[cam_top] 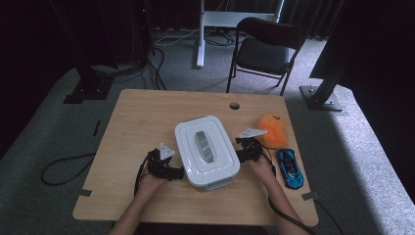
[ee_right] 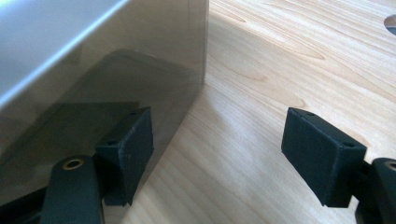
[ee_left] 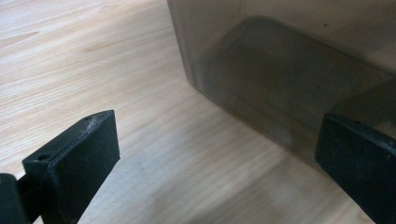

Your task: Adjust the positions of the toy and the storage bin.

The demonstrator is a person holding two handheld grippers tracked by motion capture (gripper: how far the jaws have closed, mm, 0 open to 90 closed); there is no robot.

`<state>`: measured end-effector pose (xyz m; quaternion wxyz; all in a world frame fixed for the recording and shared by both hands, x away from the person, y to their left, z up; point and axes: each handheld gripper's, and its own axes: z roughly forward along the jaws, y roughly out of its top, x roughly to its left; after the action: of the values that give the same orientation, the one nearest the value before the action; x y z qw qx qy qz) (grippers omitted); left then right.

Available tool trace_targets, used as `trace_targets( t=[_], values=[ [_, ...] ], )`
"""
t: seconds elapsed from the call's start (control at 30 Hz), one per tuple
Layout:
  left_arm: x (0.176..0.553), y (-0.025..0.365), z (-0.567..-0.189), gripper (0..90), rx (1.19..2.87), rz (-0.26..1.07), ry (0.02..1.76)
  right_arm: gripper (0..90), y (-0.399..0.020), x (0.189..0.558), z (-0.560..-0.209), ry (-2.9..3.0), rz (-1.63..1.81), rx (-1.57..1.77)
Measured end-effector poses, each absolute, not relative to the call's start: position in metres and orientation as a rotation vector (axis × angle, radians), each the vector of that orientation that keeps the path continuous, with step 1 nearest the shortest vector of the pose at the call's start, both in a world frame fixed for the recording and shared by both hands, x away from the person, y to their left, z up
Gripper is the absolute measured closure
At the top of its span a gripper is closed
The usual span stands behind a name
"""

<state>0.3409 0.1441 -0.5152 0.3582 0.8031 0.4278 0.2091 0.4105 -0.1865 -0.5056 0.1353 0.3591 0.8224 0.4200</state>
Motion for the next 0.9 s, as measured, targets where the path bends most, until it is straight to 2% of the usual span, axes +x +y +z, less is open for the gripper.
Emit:
trace_targets(
  t=[0.43,0.9],
  values=[
    [0.326,0.140,-0.517,0.3,2.081,0.490,1.077,24.9,-0.198,0.400,-0.515,2.396,1.267,1.052],
    [0.318,0.150,-0.519,0.2,2.082,0.493,1.095,25.6,-0.182,0.411,-0.516,2.414,1.296,1.025]
  ],
)
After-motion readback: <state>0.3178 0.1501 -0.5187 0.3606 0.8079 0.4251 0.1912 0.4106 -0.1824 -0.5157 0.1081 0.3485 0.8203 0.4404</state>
